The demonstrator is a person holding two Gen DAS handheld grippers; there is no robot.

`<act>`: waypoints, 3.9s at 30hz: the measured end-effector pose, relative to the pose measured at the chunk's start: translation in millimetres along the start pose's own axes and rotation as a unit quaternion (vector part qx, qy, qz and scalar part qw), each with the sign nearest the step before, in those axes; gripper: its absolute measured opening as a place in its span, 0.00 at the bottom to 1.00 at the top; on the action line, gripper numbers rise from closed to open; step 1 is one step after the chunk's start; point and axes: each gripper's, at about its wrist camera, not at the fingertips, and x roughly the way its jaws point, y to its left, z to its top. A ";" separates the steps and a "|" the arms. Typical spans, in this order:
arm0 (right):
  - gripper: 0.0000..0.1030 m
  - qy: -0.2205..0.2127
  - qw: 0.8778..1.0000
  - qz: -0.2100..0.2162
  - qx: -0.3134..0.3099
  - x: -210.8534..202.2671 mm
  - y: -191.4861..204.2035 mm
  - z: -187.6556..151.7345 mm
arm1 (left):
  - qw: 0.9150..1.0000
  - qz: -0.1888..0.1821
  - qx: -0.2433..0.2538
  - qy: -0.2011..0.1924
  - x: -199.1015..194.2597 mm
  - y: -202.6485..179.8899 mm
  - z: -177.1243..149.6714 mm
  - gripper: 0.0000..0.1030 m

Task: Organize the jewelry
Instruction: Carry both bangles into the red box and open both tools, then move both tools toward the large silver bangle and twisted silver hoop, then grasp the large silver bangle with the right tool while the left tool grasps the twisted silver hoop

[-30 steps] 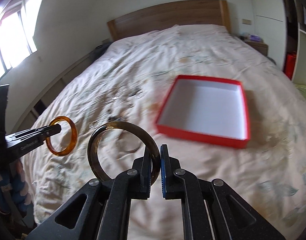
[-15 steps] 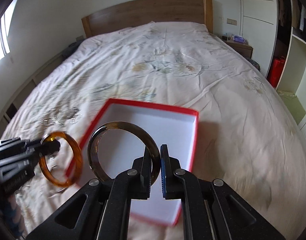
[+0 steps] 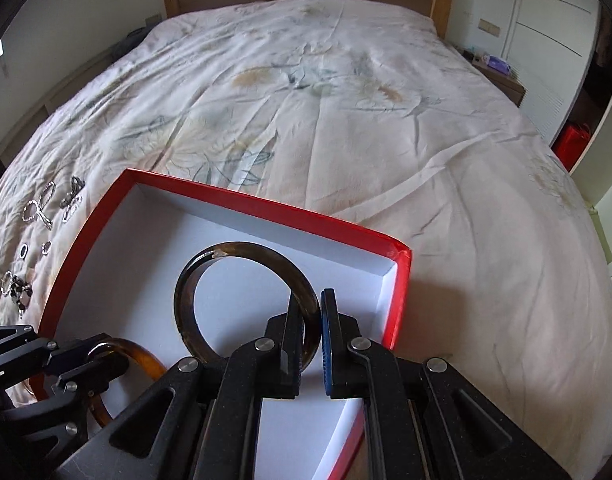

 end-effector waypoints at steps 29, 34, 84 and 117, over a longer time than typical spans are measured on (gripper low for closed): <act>0.34 -0.061 0.998 -0.005 0.035 -159.8 25.7 -43.5 | 0.994 0.008 -0.023 -0.108 -159.1 46.3 -44.1 0.25; 0.34 -0.087 0.995 0.020 0.034 -200.5 58.0 -62.9 | 0.991 0.053 -0.050 -0.112 -221.9 103.9 -89.5 0.25; 0.30 0.042 0.980 0.189 -0.036 -71.2 263.4 -85.2 | 0.977 0.063 -0.196 -0.053 -172.3 277.6 -180.1 0.26; 0.24 0.066 0.959 0.274 0.014 -5.7 257.9 -77.6 | 0.968 0.061 -0.243 -0.004 -61.4 304.7 -120.8 0.25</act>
